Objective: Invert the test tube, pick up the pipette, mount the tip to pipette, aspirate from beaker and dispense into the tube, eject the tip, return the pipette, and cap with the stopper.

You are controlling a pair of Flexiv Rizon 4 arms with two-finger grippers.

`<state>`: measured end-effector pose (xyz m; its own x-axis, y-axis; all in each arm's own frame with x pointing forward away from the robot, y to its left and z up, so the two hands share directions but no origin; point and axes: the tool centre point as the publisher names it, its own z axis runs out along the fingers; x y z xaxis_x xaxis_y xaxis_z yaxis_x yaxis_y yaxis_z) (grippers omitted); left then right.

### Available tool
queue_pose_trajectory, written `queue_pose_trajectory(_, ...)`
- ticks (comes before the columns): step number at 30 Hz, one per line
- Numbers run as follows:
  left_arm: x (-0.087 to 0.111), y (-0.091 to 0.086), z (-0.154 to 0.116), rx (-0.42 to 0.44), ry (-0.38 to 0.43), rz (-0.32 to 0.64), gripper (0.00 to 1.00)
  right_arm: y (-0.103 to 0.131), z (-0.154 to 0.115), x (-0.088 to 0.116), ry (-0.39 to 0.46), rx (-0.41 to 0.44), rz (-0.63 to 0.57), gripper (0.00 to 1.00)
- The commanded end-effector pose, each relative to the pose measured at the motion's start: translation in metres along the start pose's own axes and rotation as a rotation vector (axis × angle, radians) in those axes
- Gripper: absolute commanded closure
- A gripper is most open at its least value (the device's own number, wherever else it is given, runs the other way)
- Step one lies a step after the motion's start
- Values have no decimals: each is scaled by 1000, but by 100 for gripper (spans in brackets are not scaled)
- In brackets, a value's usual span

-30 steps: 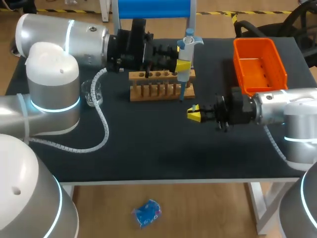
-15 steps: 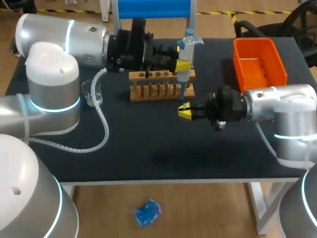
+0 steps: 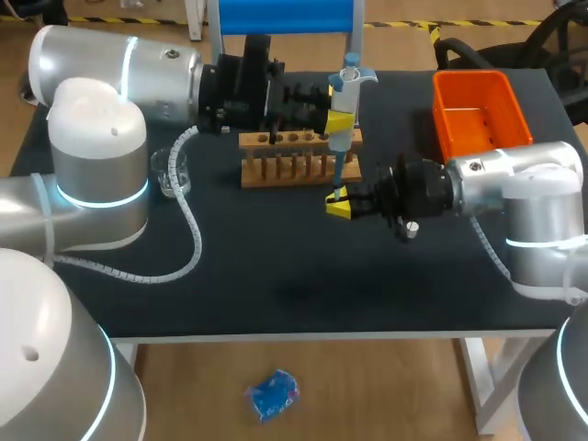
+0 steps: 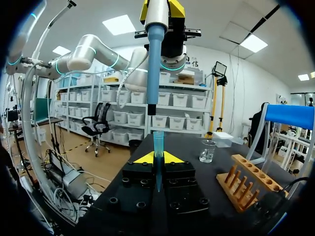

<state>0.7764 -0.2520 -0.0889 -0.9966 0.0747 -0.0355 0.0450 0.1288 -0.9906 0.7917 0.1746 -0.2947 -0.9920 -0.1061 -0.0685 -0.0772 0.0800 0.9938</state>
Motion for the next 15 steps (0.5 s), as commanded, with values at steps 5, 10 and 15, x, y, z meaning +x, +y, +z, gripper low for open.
queue_pose_trajectory(5, 0, 0, -1, 1, 1, 1, 100, 5, 1, -4, 23, 23, -3, 100)
queue_pose_trajectory(10, 0, 0, -1, 1, 1, 1, 100, 8, 0, -5, 27, 28, -8, 100)
queue_pose_trajectory(15, 0, 0, -1, 1, 1, 1, 100, 10, -1, -7, 27, 29, -15, 100)
